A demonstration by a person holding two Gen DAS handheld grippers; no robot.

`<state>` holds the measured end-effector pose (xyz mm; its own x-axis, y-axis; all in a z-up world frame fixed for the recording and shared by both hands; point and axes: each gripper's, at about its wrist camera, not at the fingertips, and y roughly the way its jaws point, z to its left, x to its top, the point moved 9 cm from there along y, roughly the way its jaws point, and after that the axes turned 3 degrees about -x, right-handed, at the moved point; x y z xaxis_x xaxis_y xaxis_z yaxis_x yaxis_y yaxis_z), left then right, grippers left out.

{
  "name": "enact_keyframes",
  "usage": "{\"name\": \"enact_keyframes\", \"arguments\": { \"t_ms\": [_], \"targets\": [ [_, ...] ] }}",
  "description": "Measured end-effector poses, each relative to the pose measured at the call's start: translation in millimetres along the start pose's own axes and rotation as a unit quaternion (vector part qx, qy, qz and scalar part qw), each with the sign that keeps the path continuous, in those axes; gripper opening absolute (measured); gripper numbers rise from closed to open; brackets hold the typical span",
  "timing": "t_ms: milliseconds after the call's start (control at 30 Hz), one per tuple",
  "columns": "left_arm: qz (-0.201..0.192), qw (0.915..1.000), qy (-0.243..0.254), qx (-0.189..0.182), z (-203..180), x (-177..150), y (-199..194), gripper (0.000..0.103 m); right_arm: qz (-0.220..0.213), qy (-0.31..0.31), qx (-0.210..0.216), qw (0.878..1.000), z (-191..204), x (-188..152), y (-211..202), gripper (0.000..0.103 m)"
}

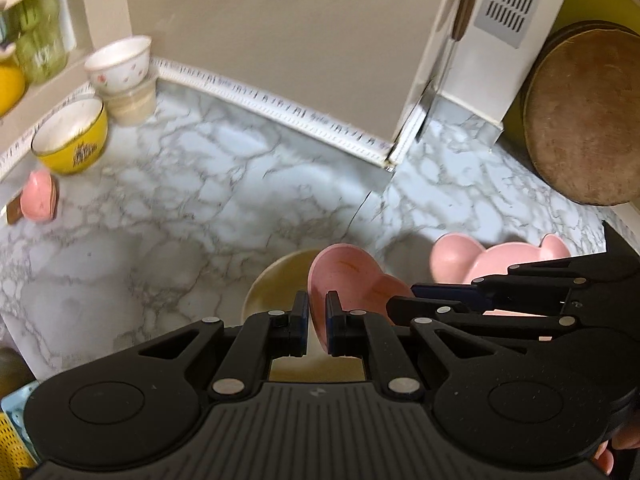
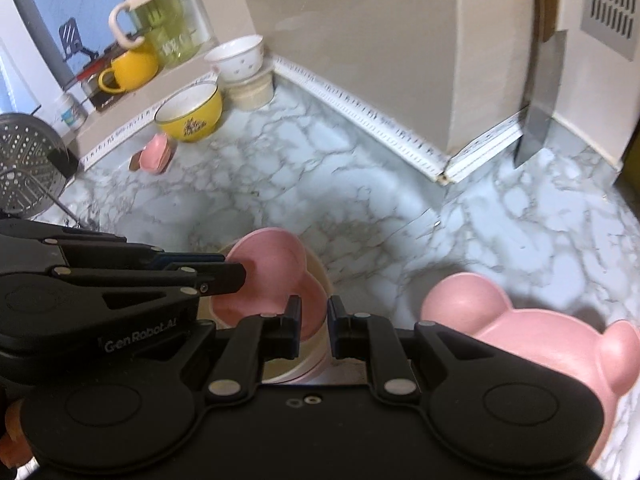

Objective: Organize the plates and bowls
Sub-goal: 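Lower the heart dish into the cream bowl with both grippers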

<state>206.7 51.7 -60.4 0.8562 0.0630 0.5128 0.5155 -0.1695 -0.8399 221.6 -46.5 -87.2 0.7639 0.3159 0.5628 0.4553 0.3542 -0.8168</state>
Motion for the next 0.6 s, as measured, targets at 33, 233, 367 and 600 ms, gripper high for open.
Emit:
{"name": "enact_keyframes", "arguments": {
  "t_ms": [33,233,367,600],
  "targets": [
    [0.003,1.0,-0.005,-0.003,2.8,-2.2,2.0,0.008,0.005,-0.001,0.002,1.0,1.0,-1.7,4.5,0.013],
    [0.025,0.9995,-0.021,-0.006,16.4,-14.9,18.4,0.008,0.011,-0.022,-0.002,1.0,10.6,-4.8,14.8,0.013],
    [0.036,0.999,-0.027,-0.011,21.4,-19.8,27.3,0.008,0.017,-0.038,-0.011,0.999,14.5,-6.8,20.1,0.013],
    [0.039,0.9989,-0.024,-0.011,24.0,-19.9,33.1,0.008,0.03,-0.037,-0.01,0.999,14.2,-8.4,27.7,0.013]
  ]
}}
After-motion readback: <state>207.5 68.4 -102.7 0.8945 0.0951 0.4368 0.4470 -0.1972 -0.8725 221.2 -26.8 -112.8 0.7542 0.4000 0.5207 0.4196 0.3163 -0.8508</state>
